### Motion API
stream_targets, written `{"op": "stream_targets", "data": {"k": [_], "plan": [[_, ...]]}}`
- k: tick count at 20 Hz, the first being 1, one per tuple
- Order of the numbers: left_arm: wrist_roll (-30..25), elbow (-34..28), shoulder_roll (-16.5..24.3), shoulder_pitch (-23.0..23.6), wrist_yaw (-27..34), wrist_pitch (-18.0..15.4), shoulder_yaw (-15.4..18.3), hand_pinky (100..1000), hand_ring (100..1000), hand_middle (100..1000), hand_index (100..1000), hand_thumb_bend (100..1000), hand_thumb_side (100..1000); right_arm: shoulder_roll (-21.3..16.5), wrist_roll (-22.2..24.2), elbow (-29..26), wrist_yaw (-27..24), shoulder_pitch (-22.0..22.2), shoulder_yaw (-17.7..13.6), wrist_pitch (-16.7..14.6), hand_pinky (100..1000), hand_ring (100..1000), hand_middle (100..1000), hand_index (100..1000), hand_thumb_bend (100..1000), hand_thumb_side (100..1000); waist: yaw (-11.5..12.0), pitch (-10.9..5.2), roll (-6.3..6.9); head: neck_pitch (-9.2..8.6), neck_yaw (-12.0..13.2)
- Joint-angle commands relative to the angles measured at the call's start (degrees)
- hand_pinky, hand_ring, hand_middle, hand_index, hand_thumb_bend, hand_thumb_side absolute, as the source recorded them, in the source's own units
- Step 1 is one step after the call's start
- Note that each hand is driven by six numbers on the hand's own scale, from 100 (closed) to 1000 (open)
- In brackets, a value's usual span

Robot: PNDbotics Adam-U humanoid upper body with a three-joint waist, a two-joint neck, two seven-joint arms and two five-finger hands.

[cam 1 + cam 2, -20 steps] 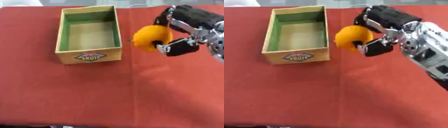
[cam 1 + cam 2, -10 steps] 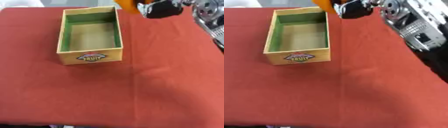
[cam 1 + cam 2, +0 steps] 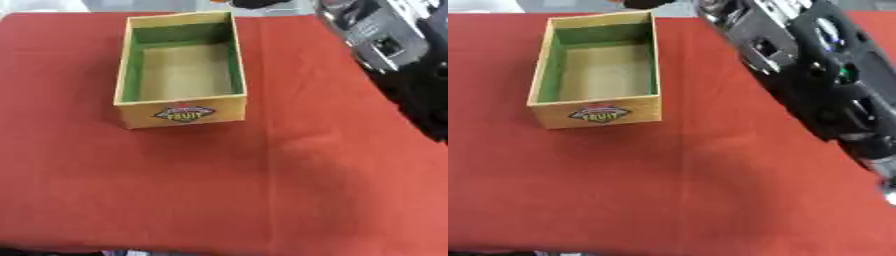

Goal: Pick up objects on the table and place them in the box.

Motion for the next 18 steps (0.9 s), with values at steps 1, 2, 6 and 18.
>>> {"op": "stream_targets", "data": {"k": [1,2,6,18], "plan": [[-0.3,-1.1,0.5,-1.0,0.1,-0.2,-0.1,575,605,662,803,131,902,3.4,0.5,3.8,2.8,-1.7,-0.1,-0.5,671,667,464,657,100,241,0.4,-0.8,0.19,-0.24,-0.8],[-0.3,-1.1,0.4,-1.2,0.2,-0.2,-0.1,574,605,662,803,131,903,4.4,0.8,5.2,3.6,-1.7,-0.1,-0.8,671,671,468,659,100,240,0.6,-0.67,0.16,-0.38,-1.1],[-0.4,-1.1,0.2,-1.6,0.3,-0.3,-0.2,574,605,661,803,131,903,7.7,1.2,10.7,7.0,-1.8,-0.3,-2.8,673,681,471,656,100,238,1.3,-0.28,0.04,-0.82,-1.9],[-0.5,-1.1,-0.1,-1.8,0.6,-0.3,-0.4,574,604,661,801,130,904,14.5,7.1,26.5,15.7,-4.8,-5.7,-10.6,748,807,675,765,100,223,2.1,0.14,-0.46,-1.19,-2.7]]}}
